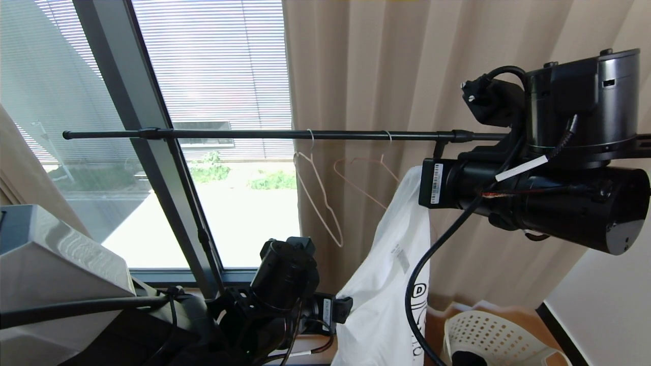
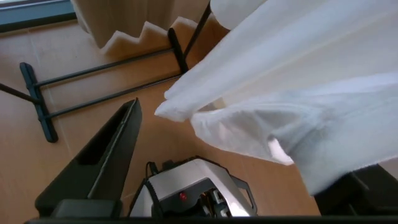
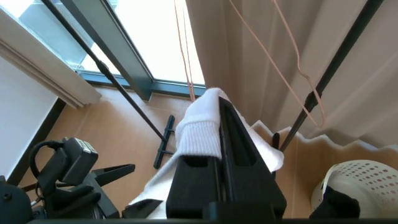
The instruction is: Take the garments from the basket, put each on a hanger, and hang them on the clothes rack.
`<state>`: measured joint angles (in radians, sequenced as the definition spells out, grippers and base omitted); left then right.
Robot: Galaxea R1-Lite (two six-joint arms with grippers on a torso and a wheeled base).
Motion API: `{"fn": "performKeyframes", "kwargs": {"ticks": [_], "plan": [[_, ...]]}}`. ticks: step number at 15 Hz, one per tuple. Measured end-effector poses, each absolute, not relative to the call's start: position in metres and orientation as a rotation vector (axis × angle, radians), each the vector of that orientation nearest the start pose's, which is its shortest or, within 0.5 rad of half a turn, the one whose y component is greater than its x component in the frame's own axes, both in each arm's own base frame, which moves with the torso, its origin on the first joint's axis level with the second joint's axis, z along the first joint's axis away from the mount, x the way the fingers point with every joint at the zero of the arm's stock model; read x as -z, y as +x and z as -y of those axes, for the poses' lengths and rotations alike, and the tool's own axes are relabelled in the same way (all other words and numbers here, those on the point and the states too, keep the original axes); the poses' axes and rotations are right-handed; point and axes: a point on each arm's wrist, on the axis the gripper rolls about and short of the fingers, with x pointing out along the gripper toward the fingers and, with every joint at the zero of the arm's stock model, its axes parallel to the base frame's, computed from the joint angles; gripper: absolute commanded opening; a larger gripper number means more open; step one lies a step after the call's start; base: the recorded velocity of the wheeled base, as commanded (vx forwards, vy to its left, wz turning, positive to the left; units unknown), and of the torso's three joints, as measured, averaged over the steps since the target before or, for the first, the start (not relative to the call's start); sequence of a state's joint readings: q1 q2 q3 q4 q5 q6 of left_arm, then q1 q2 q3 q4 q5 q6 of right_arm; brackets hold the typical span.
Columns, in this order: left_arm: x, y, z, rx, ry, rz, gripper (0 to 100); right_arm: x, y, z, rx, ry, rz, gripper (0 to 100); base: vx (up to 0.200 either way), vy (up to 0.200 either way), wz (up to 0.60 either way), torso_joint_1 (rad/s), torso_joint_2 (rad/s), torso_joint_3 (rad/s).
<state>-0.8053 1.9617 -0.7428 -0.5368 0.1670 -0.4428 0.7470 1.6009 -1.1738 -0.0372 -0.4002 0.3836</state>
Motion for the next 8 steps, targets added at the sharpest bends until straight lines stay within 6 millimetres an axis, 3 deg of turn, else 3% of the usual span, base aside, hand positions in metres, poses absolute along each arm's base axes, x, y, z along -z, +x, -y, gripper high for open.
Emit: {"fn": "performKeyframes", "kwargs": {"ticks": [8], "plan": [[-0.087,0.226,0.228,0.434,-0.098,-0.684,0,-0.242,0.231,-0.174,-0.209,0.030,-0.410,0,0.000,0.000,0.00,0.000,0.00,0.000]]}}
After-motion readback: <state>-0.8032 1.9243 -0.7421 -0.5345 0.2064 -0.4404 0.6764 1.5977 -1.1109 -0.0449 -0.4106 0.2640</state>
